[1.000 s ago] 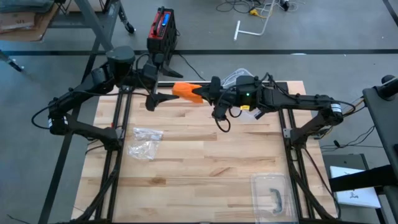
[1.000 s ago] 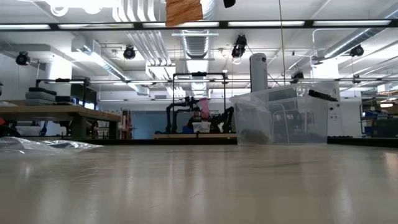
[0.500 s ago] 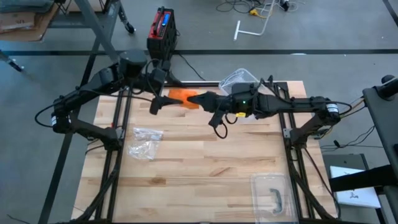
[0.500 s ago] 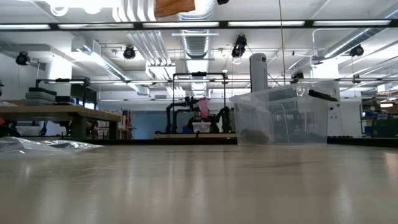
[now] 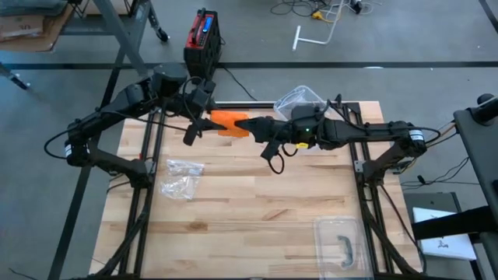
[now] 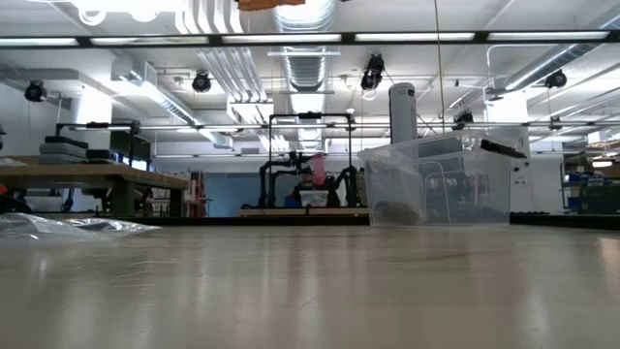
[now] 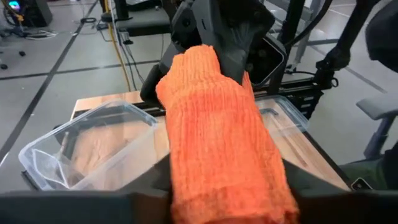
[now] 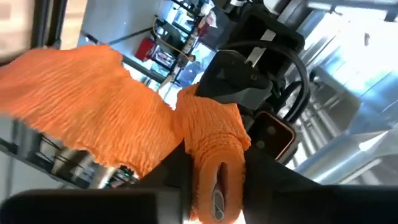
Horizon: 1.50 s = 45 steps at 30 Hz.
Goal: Roll bandage
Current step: Roll the orange bandage on the table
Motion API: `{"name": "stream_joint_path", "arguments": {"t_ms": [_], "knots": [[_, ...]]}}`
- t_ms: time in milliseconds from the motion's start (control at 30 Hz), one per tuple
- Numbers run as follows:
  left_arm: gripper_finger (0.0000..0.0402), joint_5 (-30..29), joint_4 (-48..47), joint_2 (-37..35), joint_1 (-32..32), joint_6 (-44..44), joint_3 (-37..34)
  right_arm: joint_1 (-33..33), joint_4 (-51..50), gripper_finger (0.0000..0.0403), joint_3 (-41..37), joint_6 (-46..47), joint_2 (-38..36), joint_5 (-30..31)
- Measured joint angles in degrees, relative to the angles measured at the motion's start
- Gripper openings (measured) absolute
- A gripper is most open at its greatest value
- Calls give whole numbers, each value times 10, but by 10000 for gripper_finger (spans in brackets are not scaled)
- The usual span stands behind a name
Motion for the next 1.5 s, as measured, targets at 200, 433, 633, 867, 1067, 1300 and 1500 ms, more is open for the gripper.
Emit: {"name": "stream_joint_path", "arguments": {"t_ms": [200,433,633,867,1067,1300,1500], "knots": [[48,9,0,-1,0,12,0,1,-17,145,1,149,0,2],[51,-79,11,-17,-1,41,0,9,-28,228,1,594,-19,-12],[66,-104,36,-16,-1,78,0,1,1,287,5,861,-34,-35],[52,-105,47,-8,-3,153,-2,-31,-2,310,5,1015,-27,-28],[62,-112,58,-2,-20,189,-2,-51,-3,279,5,1077,-27,-33],[61,-111,65,7,-25,202,-2,-55,-22,214,5,1082,-24,-65],[89,-94,79,7,-25,195,-3,-54,-27,140,5,988,-24,-75]]}}
